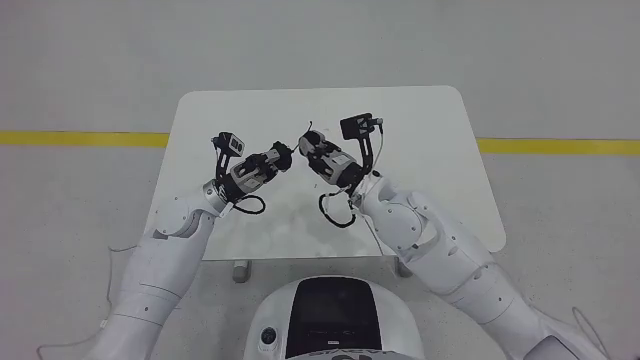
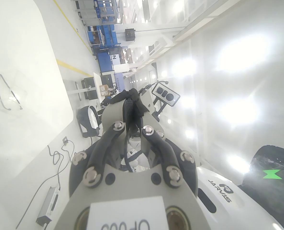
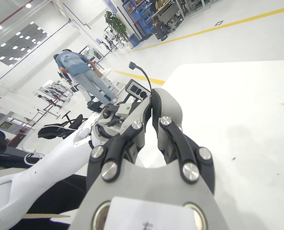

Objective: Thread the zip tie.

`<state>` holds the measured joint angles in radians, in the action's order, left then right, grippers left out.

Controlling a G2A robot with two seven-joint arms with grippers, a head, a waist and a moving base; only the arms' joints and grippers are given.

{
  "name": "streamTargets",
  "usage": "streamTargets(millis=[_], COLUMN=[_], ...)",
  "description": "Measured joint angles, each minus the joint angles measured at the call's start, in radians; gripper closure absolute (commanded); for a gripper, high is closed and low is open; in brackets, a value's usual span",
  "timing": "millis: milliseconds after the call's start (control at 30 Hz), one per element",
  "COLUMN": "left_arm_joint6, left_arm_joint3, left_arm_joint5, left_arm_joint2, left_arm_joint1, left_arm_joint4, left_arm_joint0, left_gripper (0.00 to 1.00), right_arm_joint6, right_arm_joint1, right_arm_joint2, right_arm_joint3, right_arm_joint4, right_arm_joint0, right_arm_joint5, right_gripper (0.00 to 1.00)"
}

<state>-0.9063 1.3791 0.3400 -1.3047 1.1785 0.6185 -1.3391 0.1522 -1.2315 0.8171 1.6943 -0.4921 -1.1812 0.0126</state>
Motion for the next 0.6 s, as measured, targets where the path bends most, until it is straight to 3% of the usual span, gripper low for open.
streamTargets(millis=[600], left_arm_joint6=[0.000], left_arm_joint3=[0.000], left_arm_joint5=[0.000], left_arm_joint2=[0.000], left_arm_joint1=[0.000], left_arm_joint4=[0.000], left_arm_joint0=[0.000], left_gripper=[1.00], right_arm_joint6=[0.024], right_arm_joint1=[-0.011], right_arm_joint2=[0.044], right_arm_joint3=[0.040], right_arm_joint4=[-0.015], right_arm_joint0=[-0.046], right_arm_joint5=[0.021], right_gripper=[1.00])
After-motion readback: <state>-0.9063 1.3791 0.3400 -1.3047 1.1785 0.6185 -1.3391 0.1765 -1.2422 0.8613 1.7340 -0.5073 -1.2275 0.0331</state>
